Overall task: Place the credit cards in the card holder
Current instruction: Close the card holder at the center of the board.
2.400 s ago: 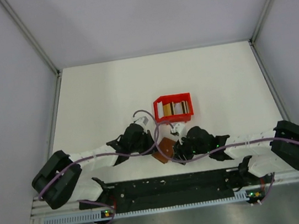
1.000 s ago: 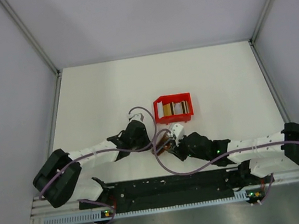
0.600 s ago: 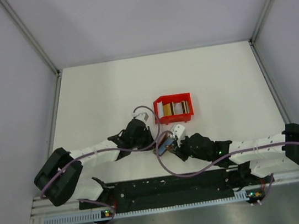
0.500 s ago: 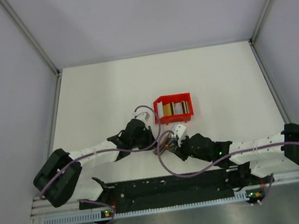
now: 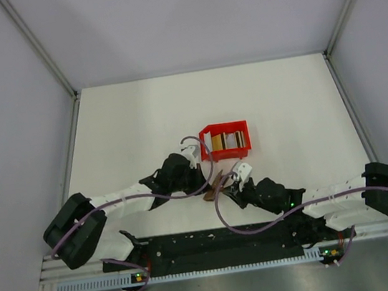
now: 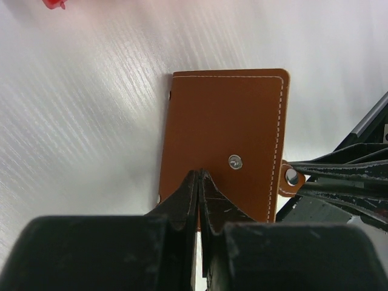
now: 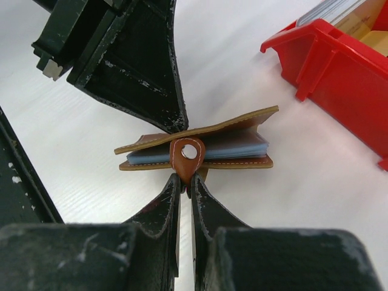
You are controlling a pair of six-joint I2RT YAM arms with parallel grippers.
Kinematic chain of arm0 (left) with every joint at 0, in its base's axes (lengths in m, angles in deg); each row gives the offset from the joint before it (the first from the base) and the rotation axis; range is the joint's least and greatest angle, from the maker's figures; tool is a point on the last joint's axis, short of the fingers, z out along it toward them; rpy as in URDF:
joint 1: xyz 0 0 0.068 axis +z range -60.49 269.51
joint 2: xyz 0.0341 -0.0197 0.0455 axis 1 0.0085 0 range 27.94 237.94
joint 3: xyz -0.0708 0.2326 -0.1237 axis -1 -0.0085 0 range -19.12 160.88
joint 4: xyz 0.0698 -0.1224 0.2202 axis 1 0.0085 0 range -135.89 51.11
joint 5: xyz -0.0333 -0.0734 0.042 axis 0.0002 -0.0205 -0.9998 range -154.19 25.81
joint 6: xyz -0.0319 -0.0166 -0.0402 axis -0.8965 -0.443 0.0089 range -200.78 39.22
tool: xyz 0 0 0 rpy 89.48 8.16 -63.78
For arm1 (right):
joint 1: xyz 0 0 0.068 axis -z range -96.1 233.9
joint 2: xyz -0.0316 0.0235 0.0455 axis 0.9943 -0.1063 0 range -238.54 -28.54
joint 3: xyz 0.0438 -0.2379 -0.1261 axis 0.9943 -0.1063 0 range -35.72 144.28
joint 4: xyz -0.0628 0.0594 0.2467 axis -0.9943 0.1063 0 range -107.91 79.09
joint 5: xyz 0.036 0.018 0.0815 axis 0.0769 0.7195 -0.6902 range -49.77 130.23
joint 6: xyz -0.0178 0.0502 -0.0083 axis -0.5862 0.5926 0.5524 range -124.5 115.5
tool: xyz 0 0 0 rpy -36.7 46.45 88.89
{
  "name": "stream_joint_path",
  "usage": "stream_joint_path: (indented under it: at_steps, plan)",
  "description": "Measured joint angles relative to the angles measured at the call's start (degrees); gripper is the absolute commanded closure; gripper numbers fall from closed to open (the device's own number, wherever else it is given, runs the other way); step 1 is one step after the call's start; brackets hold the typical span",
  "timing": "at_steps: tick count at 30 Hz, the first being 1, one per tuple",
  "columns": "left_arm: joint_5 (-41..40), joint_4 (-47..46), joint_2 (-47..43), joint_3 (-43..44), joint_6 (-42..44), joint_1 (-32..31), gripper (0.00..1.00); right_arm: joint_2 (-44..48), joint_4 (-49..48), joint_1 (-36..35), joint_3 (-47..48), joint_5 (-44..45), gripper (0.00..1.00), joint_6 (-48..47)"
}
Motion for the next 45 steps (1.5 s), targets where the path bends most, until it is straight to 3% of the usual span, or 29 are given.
stream_joint_path:
  at_steps: [17, 37, 45]
  plan:
    - [-4.0, 3.21, 2.05, 0.13, -3.48, -0.37, 0.95, 0.44, -9.49, 0.0, -3.54, -0.07, 1.0, -1.66]
    - [5.6, -3.87, 1.29, -0.26, 1.38, -1.46, 0.96, -1.44, -12.57, 0.0, -3.65, 1.75, 0.99, -1.73]
    - [8.85, -5.4, 2.51, -0.26, 2.16, -2.29, 0.97, -0.72, -12.55, 0.0, -4.44, 2.78, 0.83, -0.52]
